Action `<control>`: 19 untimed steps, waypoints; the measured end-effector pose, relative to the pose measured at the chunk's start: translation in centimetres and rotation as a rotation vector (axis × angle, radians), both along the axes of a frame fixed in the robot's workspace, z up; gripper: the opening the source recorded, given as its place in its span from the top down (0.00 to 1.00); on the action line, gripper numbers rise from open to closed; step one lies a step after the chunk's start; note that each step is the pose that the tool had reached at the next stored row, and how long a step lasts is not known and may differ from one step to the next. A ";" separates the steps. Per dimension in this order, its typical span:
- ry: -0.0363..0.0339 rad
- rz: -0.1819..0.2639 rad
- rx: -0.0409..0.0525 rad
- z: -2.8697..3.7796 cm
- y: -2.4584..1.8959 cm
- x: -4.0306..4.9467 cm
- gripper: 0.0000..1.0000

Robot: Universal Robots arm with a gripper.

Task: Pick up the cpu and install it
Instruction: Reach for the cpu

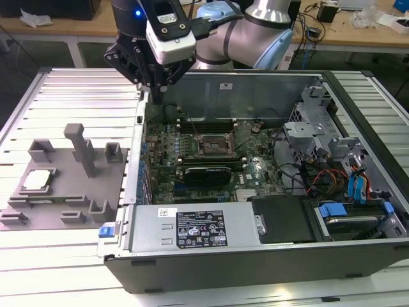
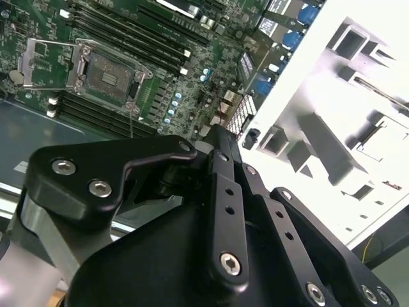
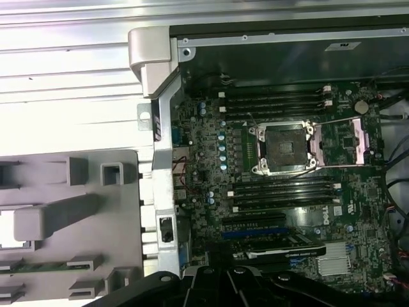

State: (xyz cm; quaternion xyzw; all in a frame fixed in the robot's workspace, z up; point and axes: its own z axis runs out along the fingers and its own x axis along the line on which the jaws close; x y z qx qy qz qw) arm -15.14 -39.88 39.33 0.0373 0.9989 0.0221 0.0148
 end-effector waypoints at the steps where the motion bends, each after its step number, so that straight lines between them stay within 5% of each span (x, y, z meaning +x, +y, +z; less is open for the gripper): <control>1: -0.0004 0.000 0.0001 0.00 0.00 -0.14 0.89; 19: -0.0087 0.000 0.0001 0.00 0.03 -2.83 0.89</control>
